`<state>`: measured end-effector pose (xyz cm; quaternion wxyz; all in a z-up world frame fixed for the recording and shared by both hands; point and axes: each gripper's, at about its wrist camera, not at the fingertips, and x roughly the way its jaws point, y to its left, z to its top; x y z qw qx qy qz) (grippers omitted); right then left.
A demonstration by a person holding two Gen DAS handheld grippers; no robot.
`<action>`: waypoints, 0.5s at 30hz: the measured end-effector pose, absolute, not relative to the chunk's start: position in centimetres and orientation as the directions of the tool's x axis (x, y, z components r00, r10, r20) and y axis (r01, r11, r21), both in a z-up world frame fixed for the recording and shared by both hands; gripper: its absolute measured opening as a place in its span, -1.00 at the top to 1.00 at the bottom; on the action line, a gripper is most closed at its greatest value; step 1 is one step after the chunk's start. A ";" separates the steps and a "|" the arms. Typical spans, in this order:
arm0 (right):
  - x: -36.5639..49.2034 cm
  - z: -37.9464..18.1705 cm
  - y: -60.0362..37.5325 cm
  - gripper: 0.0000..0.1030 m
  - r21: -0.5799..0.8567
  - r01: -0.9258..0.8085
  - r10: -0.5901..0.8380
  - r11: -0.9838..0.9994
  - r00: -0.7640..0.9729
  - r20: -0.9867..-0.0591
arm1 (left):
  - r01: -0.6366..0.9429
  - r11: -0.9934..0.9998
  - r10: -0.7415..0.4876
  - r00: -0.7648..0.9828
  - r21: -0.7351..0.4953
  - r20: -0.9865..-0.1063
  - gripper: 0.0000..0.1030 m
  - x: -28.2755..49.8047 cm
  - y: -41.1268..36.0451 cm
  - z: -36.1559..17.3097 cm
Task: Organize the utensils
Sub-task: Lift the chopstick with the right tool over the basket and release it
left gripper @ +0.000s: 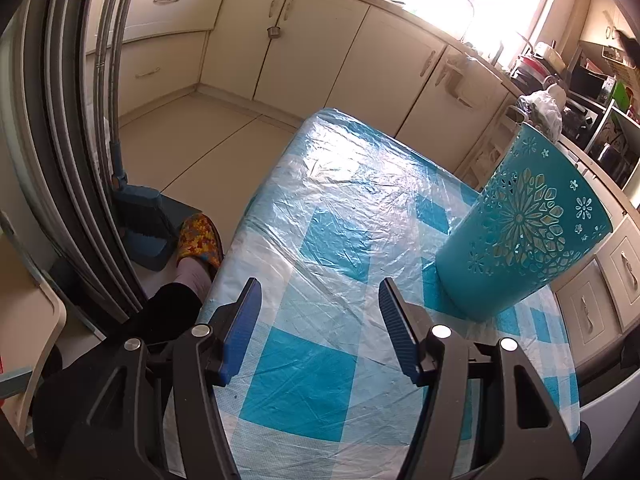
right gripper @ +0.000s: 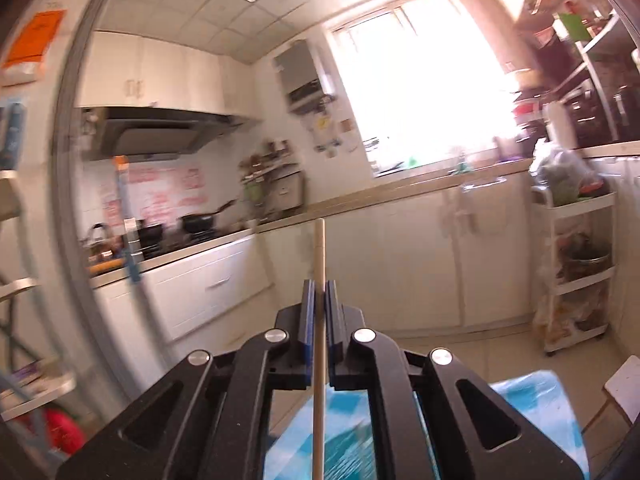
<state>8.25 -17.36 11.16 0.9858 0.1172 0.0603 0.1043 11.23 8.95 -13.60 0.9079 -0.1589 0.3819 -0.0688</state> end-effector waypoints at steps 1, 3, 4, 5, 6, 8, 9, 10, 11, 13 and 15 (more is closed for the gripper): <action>9.5 10.5 -17.5 0.88 0.246 -0.164 0.195 0.955 0.975 -0.106 | 0.005 0.941 -0.246 0.700 -0.339 -0.671 -0.13 11.2 8.9 -13.6; 10.6 9.2 -17.9 0.88 0.237 -0.128 0.164 0.963 0.976 -0.141 | 0.008 0.942 -0.245 0.701 -0.335 -0.669 -0.13 11.1 8.7 -13.6; 11.6 8.2 -18.0 0.88 0.233 -0.111 0.154 0.966 0.972 -0.179 | 0.012 0.944 -0.243 0.703 -0.330 -0.669 -0.13 11.1 8.6 -13.5; 11.7 7.5 -18.0 0.88 0.233 -0.102 0.152 0.967 0.966 -0.208 | 0.014 0.945 -0.242 0.704 -0.327 -0.668 -0.13 11.0 8.6 -13.5; 12.0 6.7 -18.1 0.88 0.234 -0.093 0.151 0.968 0.957 -0.246 | 0.017 0.947 -0.240 0.705 -0.322 -0.668 -0.13 11.0 8.4 -13.4; 11.8 5.6 -18.2 0.87 0.235 -0.092 0.160 0.968 0.944 -0.290 | 0.025 0.950 -0.237 0.706 -0.311 -0.667 -0.14 10.9 8.2 -13.3; 11.5 5.1 -18.1 0.85 0.227 -0.094 0.164 0.969 0.936 -0.312 | 0.030 0.953 -0.233 0.707 -0.302 -0.668 -0.17 10.9 8.0 -13.2; 11.0 4.6 -18.0 0.74 0.217 -0.099 0.169 0.971 0.927 -0.336 | 0.034 0.957 -0.227 0.708 -0.288 -0.669 -0.22 10.8 7.7 -13.1; 11.0 4.4 -17.7 0.65 0.211 -0.105 0.176 0.972 0.920 -0.352 | 0.038 0.960 -0.222 0.709 -0.278 -0.670 -0.24 10.8 7.5 -13.0; 9.6 4.1 -17.7 0.59 0.203 -0.121 0.190 0.972 0.910 -0.367 | 0.049 0.965 -0.216 0.707 -0.257 -0.673 -0.34 10.6 7.0 -12.5; 8.5 3.9 -18.2 0.52 0.209 -0.134 0.207 0.969 0.902 -0.379 | 0.063 0.967 -0.219 0.701 -0.247 -0.679 -0.41 10.2 6.7 -11.7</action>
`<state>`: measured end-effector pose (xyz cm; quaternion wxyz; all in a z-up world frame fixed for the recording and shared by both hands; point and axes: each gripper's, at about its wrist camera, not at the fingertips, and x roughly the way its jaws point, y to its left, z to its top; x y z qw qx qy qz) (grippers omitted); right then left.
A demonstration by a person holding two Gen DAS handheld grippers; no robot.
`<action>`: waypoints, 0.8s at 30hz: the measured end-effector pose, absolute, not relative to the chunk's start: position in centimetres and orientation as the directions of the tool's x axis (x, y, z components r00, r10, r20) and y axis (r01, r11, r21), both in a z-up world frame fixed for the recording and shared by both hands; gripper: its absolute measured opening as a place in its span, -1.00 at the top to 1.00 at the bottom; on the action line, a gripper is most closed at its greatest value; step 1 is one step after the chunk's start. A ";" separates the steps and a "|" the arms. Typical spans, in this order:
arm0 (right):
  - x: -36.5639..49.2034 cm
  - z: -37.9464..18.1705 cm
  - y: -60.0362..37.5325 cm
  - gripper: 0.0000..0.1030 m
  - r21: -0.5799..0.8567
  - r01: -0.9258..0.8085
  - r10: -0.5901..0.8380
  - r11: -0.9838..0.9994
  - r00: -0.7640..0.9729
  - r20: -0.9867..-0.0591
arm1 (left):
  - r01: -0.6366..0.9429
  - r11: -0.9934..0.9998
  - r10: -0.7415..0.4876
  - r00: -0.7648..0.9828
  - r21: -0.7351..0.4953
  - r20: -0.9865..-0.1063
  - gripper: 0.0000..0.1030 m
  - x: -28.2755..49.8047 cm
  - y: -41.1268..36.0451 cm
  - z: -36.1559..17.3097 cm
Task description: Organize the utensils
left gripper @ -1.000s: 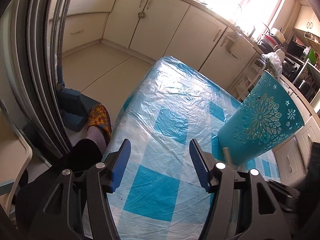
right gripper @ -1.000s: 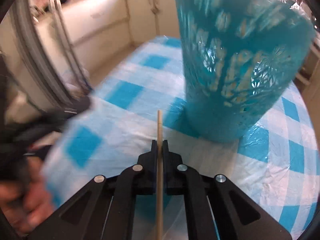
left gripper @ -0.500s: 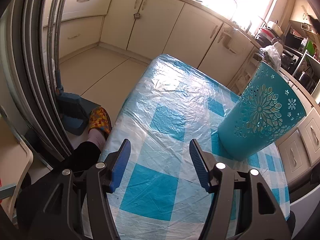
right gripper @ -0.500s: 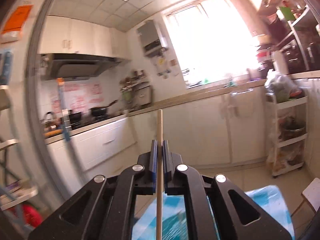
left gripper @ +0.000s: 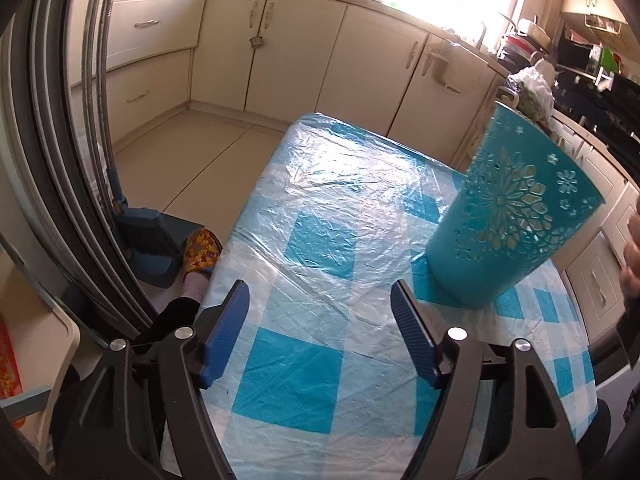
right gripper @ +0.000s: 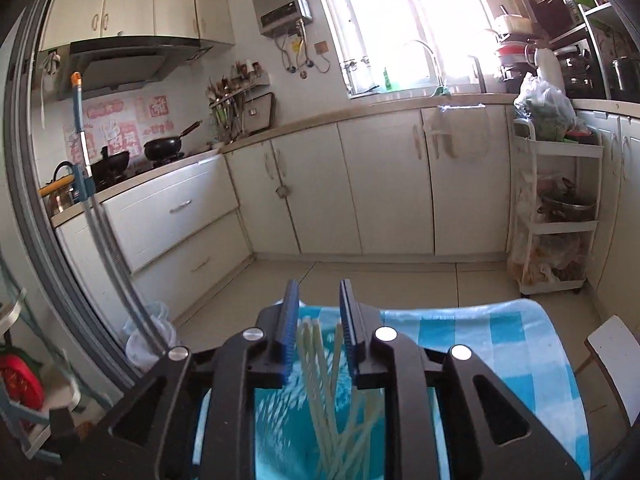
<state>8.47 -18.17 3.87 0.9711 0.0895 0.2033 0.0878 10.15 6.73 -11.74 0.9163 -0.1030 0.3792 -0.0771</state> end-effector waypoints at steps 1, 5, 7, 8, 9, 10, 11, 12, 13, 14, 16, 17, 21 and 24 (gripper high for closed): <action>7.6 3.9 -18.3 0.42 0.215 -0.134 0.210 0.967 0.901 -0.380 | 0.075 0.968 -0.223 0.700 -0.240 -0.679 -0.47 9.8 6.5 -11.0; 2.2 4.8 -19.3 -0.19 0.242 -0.122 0.210 0.963 0.901 -0.380 | 0.118 0.973 -0.221 0.722 -0.198 -0.655 -0.70 7.6 5.4 -7.2; -0.9 5.6 -19.6 -0.55 0.244 -0.083 0.177 0.966 0.902 -0.394 | 0.129 0.975 -0.217 0.736 -0.181 -0.642 -0.84 6.1 4.8 -4.8; -1.9 5.9 -19.7 -0.67 0.246 -0.068 0.165 0.967 0.902 -0.400 | 0.132 0.976 -0.215 0.742 -0.175 -0.635 -0.86 5.4 4.6 -3.8; -3.4 6.3 -19.9 -0.71 0.249 -0.049 0.151 0.967 0.901 -0.406 | 0.133 0.977 -0.208 0.750 -0.164 -0.628 -0.86 4.4 4.2 -2.5; -4.8 6.8 -20.0 -0.78 0.250 -0.030 0.135 0.968 0.900 -0.413 | 0.132 0.979 -0.199 0.755 -0.152 -0.625 -0.86 3.7 4.0 -1.6; -6.0 7.2 -20.0 -0.84 0.248 -0.011 0.117 0.969 0.901 -0.418 | 0.135 0.982 -0.190 0.760 -0.135 -0.621 -0.86 2.7 3.6 -0.5; -6.8 7.5 -20.0 -0.86 0.243 0.004 0.102 0.970 0.901 -0.422 | 0.138 0.983 -0.186 0.762 -0.125 -0.620 -0.86 2.1 3.4 0.3; -8.1 8.0 -19.9 -0.86 0.234 0.024 0.081 0.972 0.899 -0.430 | 0.143 0.984 -0.178 0.762 -0.106 -0.622 -0.86 1.2 2.8 1.3; -8.9 8.2 -19.8 -0.86 0.231 0.033 0.073 0.972 0.897 -0.436 | 0.152 0.984 -0.179 0.761 -0.097 -0.624 -0.86 0.4 2.6 2.2; -10.4 8.8 -19.7 -0.86 0.231 0.054 0.056 0.972 0.893 -0.447 | 0.181 0.979 -0.199 0.757 -0.093 -0.622 -0.86 -1.3 2.1 3.8; -11.3 9.4 -19.6 -0.86 0.232 0.079 0.036 0.970 0.889 -0.456 | 0.211 0.973 -0.225 0.759 -0.095 -0.611 -0.86 -2.7 1.8 5.0; -14.1 11.2 -19.5 -0.86 0.261 0.125 0.009 0.957 0.889 -0.458 | 0.264 0.963 -0.243 0.756 -0.057 -0.608 -0.86 -6.7 1.5 7.8; -17.3 12.9 -18.5 -0.86 0.273 0.125 0.004 0.954 0.904 -0.428 | 0.268 0.962 -0.246 0.755 -0.057 -0.608 -0.86 -9.9 2.1 9.7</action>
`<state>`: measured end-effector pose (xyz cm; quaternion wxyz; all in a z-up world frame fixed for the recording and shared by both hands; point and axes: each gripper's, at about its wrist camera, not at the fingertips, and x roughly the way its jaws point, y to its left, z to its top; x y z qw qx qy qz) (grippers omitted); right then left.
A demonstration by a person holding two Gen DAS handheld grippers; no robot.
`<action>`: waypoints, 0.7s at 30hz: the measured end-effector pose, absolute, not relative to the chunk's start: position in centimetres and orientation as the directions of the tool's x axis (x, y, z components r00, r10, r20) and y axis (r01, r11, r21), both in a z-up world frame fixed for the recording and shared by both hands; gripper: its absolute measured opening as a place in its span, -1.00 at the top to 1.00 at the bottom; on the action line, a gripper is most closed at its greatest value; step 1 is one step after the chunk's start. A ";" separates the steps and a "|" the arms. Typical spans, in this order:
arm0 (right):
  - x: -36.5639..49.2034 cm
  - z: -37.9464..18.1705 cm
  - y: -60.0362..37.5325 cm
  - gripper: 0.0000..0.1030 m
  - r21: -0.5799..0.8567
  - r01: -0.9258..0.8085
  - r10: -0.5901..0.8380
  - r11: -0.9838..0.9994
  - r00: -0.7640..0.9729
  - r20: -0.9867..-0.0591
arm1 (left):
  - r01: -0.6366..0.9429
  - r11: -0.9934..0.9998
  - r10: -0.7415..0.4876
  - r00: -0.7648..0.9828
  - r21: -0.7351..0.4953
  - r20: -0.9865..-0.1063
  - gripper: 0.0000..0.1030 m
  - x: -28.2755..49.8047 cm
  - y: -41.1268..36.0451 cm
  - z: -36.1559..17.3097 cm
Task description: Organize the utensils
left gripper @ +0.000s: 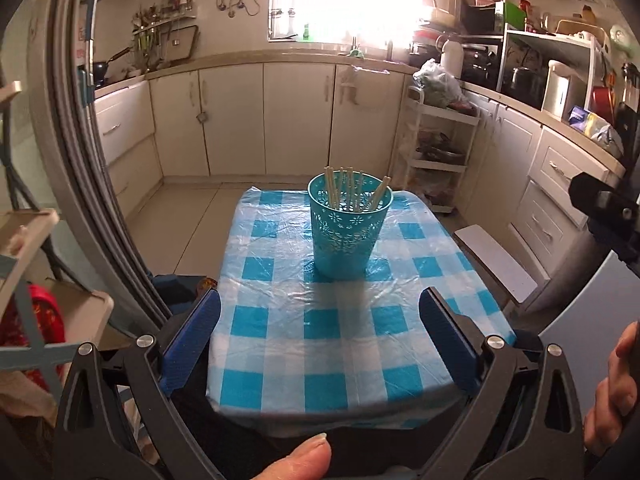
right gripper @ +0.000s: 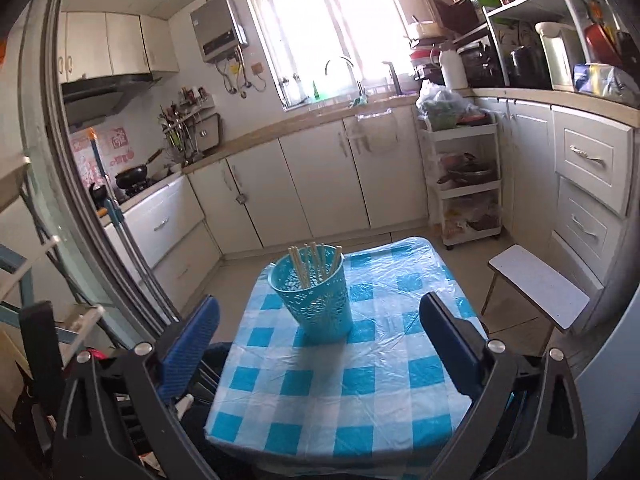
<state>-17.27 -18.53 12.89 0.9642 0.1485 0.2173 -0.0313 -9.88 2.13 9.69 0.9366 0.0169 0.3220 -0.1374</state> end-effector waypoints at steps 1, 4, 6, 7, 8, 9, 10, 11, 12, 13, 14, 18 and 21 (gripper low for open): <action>-18.7 13.6 -17.9 -0.86 0.271 0.120 0.005 0.955 0.908 -0.419 | 0.255 0.965 -0.242 0.759 -0.066 -0.604 -0.86 -11.0 2.6 10.3; -21.6 14.3 -16.5 -0.86 0.261 0.105 0.009 0.960 0.916 -0.402 | 0.221 0.970 -0.237 0.763 -0.102 -0.602 -0.86 -13.6 3.9 11.4; -23.6 14.2 -15.5 -0.86 0.265 0.098 0.012 0.959 0.922 -0.387 | 0.203 0.972 -0.231 0.773 -0.114 -0.591 -0.86 -15.0 4.7 12.0; -24.6 14.0 -15.0 -0.86 0.271 0.085 0.023 0.959 0.927 -0.375 | 0.189 0.977 -0.214 0.787 -0.103 -0.579 -0.86 -15.9 5.0 12.4; -25.1 14.0 -14.7 -0.86 0.269 0.083 0.023 0.960 0.929 -0.370 | 0.181 0.979 -0.203 0.798 -0.095 -0.567 -0.86 -16.6 5.2 12.7; -25.7 13.9 -14.4 -0.86 0.262 0.084 0.019 0.961 0.930 -0.368 | 0.172 0.981 -0.191 0.812 -0.087 -0.551 -0.86 -17.5 5.5 13.1; -26.2 14.0 -14.3 -0.86 0.256 0.084 0.016 0.963 0.930 -0.367 | 0.166 0.983 -0.185 0.824 -0.084 -0.536 -0.86 -18.4 5.9 13.4; -26.7 14.0 -14.2 -0.86 0.253 0.085 0.013 0.964 0.931 -0.364 | 0.162 0.983 -0.182 0.831 -0.084 -0.526 -0.86 -18.8 6.1 13.7; -27.2 14.1 -14.1 -0.86 0.255 0.085 0.013 0.963 0.934 -0.357 | 0.160 0.984 -0.180 0.837 -0.084 -0.517 -0.86 -19.4 6.3 13.9; -27.5 14.3 -14.1 -0.86 0.265 0.082 0.015 0.961 0.938 -0.347 | 0.159 0.984 -0.180 0.839 -0.085 -0.513 -0.86 -19.8 6.5 14.1; -27.8 14.5 -14.1 -0.86 0.266 0.080 0.016 0.961 0.940 -0.341 | 0.162 0.983 -0.183 0.841 -0.086 -0.510 -0.86 -20.3 6.6 14.3; -28.7 15.0 -13.3 -0.86 0.248 0.056 0.024 0.967 0.951 -0.310 | 0.168 0.982 -0.187 0.846 -0.082 -0.499 -0.86 -21.1 6.8 14.8; -29.4 15.2 -12.8 -0.86 0.232 0.045 0.027 0.972 0.954 -0.300 | 0.163 0.983 -0.182 0.851 -0.082 -0.492 -0.86 -21.3 6.9 14.9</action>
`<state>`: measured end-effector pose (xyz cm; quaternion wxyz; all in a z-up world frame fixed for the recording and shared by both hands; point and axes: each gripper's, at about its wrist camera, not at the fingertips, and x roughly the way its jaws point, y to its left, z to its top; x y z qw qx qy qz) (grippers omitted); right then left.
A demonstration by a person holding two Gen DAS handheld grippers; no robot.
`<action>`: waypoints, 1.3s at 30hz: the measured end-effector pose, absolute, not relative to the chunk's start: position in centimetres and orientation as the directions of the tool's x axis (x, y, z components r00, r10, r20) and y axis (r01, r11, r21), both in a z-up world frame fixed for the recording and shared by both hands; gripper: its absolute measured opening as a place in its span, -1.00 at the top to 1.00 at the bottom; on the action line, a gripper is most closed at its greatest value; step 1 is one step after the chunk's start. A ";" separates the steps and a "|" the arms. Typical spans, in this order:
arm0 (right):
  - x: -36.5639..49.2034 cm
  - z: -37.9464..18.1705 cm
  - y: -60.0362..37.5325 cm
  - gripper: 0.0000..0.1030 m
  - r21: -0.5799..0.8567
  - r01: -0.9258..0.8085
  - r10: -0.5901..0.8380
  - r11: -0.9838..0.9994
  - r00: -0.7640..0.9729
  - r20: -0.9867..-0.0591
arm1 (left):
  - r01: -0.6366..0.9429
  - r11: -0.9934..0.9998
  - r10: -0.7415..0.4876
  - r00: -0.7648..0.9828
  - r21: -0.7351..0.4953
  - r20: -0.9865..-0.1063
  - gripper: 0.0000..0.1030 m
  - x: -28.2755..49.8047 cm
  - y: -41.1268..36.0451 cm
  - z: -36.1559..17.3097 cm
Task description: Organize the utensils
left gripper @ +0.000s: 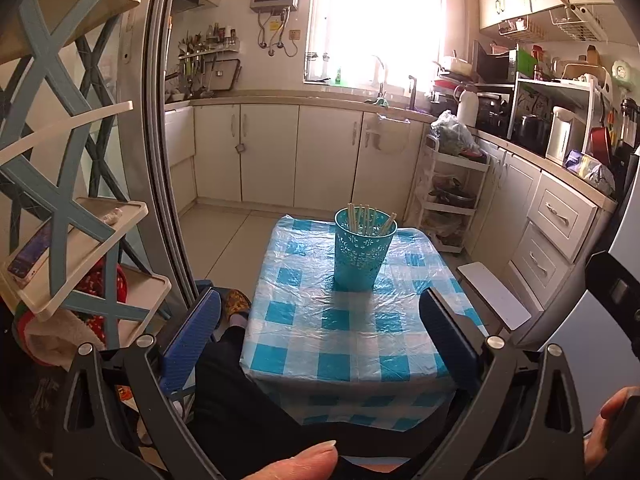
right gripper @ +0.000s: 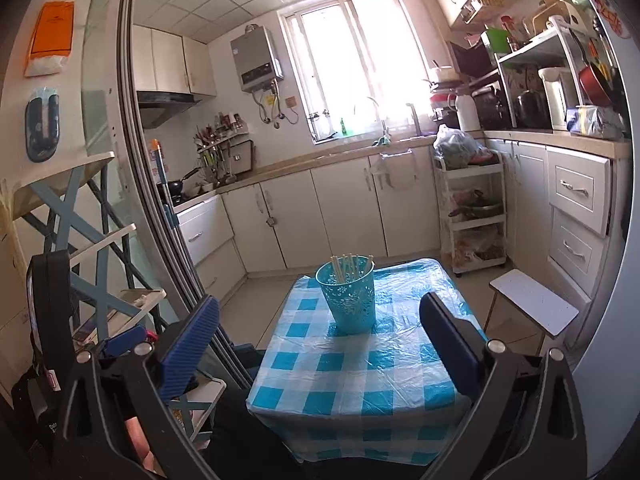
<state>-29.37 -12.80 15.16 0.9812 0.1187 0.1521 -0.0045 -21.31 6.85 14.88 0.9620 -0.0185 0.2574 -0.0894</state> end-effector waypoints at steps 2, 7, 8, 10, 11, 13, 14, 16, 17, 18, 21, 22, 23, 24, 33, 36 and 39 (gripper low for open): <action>-29.7 15.2 -12.7 -0.86 0.227 0.045 0.024 0.973 0.956 -0.293 | 0.156 0.984 -0.178 0.853 -0.086 -0.490 -0.86 -21.5 6.9 14.9; -30.3 15.3 -12.7 -0.86 0.224 0.050 0.015 0.973 0.960 -0.281 | 0.155 0.984 -0.177 0.854 -0.085 -0.489 -0.86 -21.6 7.0 15.0; -30.4 15.3 -12.6 -0.86 0.222 0.050 0.014 0.974 0.960 -0.278 | 0.156 0.984 -0.176 0.854 -0.081 -0.489 -0.86 -21.6 7.0 15.0; -30.5 15.2 -12.5 -0.86 0.219 0.049 0.014 0.974 0.961 -0.277 | 0.157 0.985 -0.174 0.855 -0.077 -0.489 -0.86 -21.8 7.0 15.0; -30.6 15.2 -12.4 -0.86 0.217 0.049 0.013 0.975 0.961 -0.276 | 0.156 0.985 -0.173 0.855 -0.076 -0.489 -0.86 -21.8 7.0 15.0; -30.7 15.3 -12.3 -0.86 0.212 0.048 0.012 0.976 0.962 -0.273 | 0.155 0.985 -0.172 0.856 -0.075 -0.488 -0.86 -21.9 6.9 15.0; -30.7 15.3 -12.2 -0.86 0.210 0.048 0.011 0.976 0.962 -0.272 | 0.154 0.985 -0.170 0.857 -0.074 -0.487 -0.86 -21.9 6.9 15.0; -30.8 15.3 -12.1 -0.86 0.205 0.049 0.008 0.977 0.963 -0.270 | 0.153 0.986 -0.167 0.858 -0.070 -0.486 -0.86 -22.1 6.9 15.0; -30.9 15.4 -12.0 -0.86 0.203 0.048 0.009 0.978 0.963 -0.269 | 0.153 0.986 -0.167 0.858 -0.068 -0.485 -0.86 -22.1 6.8 15.0; -30.9 15.4 -12.0 -0.86 0.202 0.048 0.009 0.978 0.963 -0.269 | 0.153 0.986 -0.168 0.858 -0.069 -0.485 -0.86 -22.1 6.8 15.0; -30.9 15.4 -11.9 -0.86 0.201 0.047 0.009 0.978 0.963 -0.268 | 0.154 0.986 -0.168 0.859 -0.068 -0.484 -0.86 -22.3 6.8 15.0; -31.0 15.4 -11.8 -0.86 0.200 0.046 0.009 0.979 0.964 -0.267 | 0.153 0.986 -0.167 0.860 -0.068 -0.483 -0.86 -22.3 6.8 15.0; -31.0 15.4 -11.8 -0.86 0.199 0.046 0.009 0.979 0.964 -0.266 | 0.153 0.986 -0.166 0.860 -0.068 -0.483 -0.86 -22.3 6.8 15.0; -31.0 15.4 -11.8 -0.86 0.199 0.046 0.009 0.979 0.964 -0.266 | 0.153 0.986 -0.166 0.860 -0.068 -0.483 -0.86 -22.3 6.8 15.1; -31.0 15.5 -11.6 -0.86 0.197 0.043 0.011 0.979 0.964 -0.266 | 0.151 0.986 -0.164 0.861 -0.066 -0.481 -0.86 -22.4 6.8 15.1; -31.0 15.5 -11.6 -0.86 0.196 0.043 0.011 0.980 0.964 -0.265 | 0.151 0.986 -0.165 0.861 -0.067 -0.481 -0.86 -22.4 6.8 15.1; -31.0 15.5 -11.5 -0.86 0.196 0.043 0.011 0.980 0.964 -0.265 | 0.151 0.986 -0.164 0.861 -0.066 -0.481 -0.86 -22.4 6.8 15.1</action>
